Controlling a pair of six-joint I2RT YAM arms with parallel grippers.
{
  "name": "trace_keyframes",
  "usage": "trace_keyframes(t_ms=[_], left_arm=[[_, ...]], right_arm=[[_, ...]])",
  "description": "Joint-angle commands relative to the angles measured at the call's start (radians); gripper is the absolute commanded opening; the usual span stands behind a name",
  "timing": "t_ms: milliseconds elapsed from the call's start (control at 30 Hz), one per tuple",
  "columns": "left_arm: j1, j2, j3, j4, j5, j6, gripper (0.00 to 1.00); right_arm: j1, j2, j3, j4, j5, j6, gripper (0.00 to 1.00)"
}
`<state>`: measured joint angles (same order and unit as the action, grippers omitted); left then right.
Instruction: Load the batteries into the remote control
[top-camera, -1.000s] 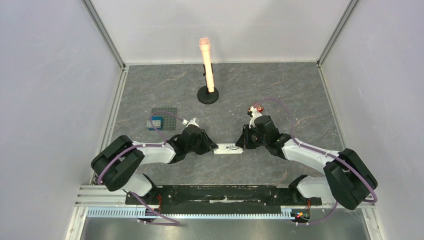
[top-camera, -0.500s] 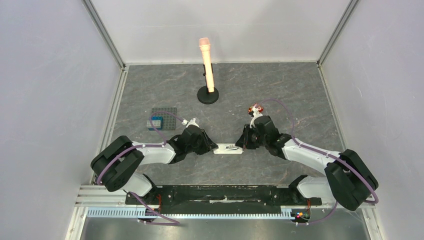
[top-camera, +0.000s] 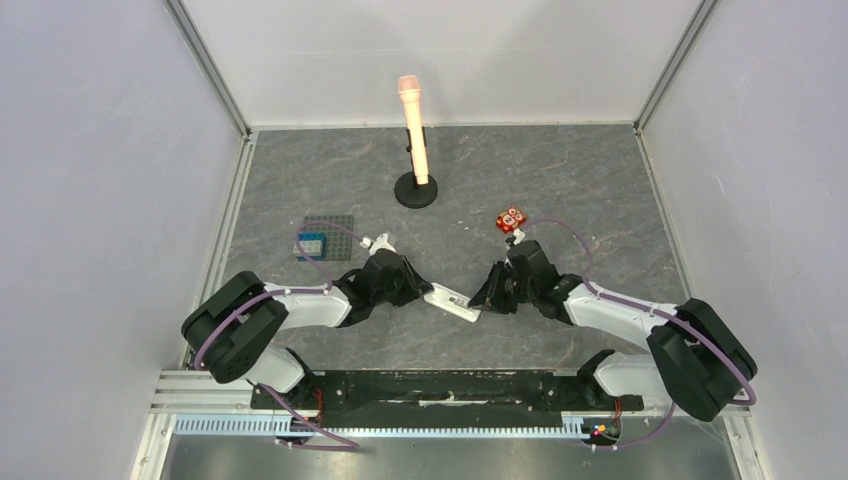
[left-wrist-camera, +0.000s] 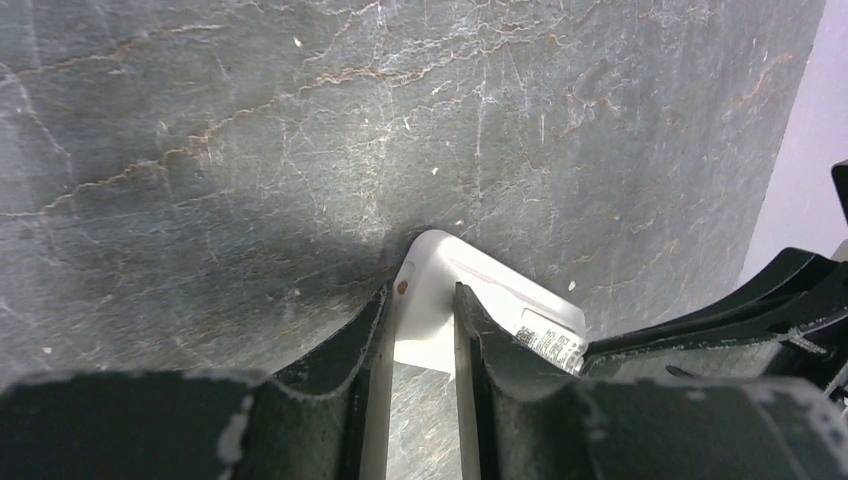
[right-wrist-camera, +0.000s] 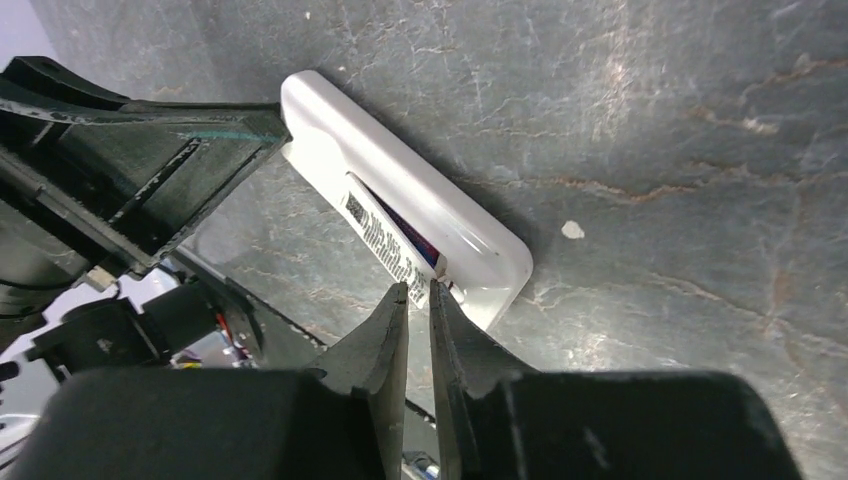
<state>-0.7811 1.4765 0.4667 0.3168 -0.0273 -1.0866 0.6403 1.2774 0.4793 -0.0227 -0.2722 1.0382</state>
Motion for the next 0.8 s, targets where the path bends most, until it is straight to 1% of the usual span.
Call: trace_keyframes(t_ms=[0,133,200,300,400,533,667,700,767], left_arm=[[-0.012,0.037,-0.019,-0.113,-0.016,-0.025,0.09],[-0.012,0.033,-0.028,-0.104,-0.015,-0.027,0.09],[-0.012,0.031,-0.031,-0.101,-0.014,-0.026,0.09],[-0.012,0.027,-0.033,-0.1,-0.016,-0.027,0.09],[-0.012,0.024,-0.034,-0.097,-0.014,-0.026,0.08],[-0.012,0.022,-0.037,-0.097,-0.015,-0.025,0.09],[-0.012,0.011,-0.04,-0.097,-0.022,-0.025,0.09],[-0.012,0.009,-0.041,-0.098,-0.027,-0.024,0.09],[-0.012,-0.005,-0.039,-0.101,-0.039,-0.016,0.12]], right_arm=[[0.018,-0.049,-0.02,0.103,-0.126,0.14,0.14],[0.011,-0.076,-0.067,0.191,-0.151,0.228,0.15],[0.012,-0.083,-0.075,0.196,-0.148,0.249,0.15],[0.011,-0.097,-0.089,0.201,-0.132,0.256,0.15],[0.01,-0.099,-0.077,0.172,-0.094,0.223,0.15],[0.009,-0.095,-0.007,0.079,-0.024,0.118,0.16],[0.012,-0.083,0.12,-0.096,0.077,-0.076,0.2],[0.018,-0.082,0.149,-0.132,0.112,-0.108,0.22],[0.047,-0.091,0.179,-0.179,0.178,-0.157,0.29]])
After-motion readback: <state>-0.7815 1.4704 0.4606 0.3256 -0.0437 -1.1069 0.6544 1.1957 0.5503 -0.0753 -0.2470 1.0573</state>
